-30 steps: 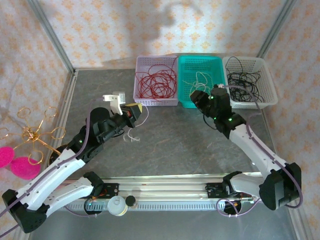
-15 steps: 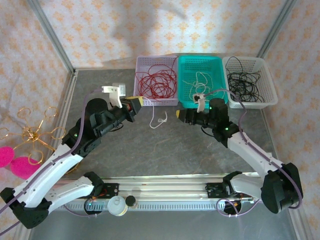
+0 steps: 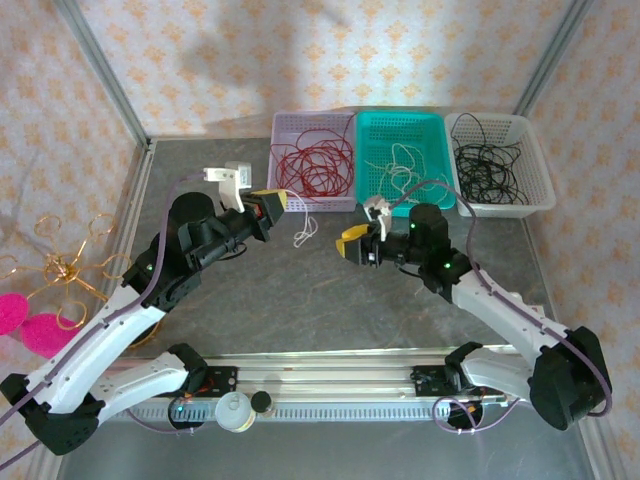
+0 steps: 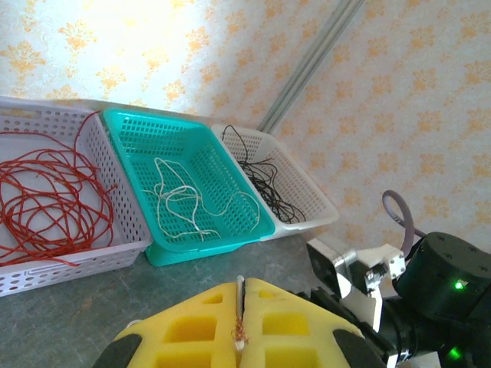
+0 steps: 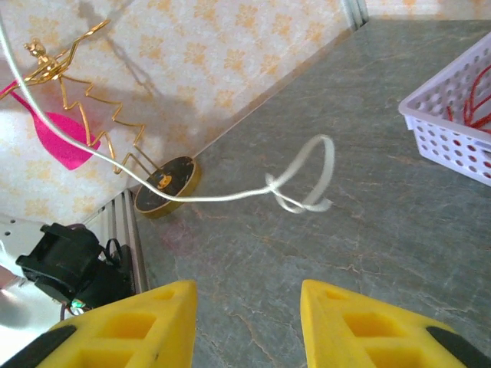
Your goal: Untangle the cables
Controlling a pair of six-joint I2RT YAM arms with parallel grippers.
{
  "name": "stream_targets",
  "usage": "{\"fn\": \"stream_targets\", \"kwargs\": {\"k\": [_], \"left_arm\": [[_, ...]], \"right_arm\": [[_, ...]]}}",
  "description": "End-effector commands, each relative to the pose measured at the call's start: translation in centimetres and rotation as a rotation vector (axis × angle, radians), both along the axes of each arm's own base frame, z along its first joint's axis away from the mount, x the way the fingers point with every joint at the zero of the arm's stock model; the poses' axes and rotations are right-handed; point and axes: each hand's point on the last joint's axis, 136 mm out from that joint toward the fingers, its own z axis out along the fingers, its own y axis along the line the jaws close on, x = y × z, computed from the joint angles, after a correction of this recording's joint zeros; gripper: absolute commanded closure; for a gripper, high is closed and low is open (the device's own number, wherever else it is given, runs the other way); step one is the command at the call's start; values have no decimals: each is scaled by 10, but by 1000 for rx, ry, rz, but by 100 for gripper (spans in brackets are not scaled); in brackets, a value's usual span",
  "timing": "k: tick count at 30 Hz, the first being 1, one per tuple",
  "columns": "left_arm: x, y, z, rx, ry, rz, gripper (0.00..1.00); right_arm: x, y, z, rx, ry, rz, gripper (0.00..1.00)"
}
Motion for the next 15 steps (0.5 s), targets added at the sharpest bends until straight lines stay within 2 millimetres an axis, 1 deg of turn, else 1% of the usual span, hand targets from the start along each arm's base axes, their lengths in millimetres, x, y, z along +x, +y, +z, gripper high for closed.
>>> {"fn": "stream_targets", "kwargs": {"k": [1, 5, 9, 15], "left_arm": [[-2, 4, 22, -30, -42, 9, 100], [1, 7, 26, -24, -43, 30, 100], [2, 5, 33, -31, -51, 26, 100], [4, 4, 40, -27, -59, 28, 100]], "right_arm": [[4, 5, 7, 45, -39, -3, 61], [8, 5, 9, 100, -29, -35, 62], [13, 5, 5, 144, 22, -72, 63], [6, 5, 1, 178, 35, -57, 63]]}}
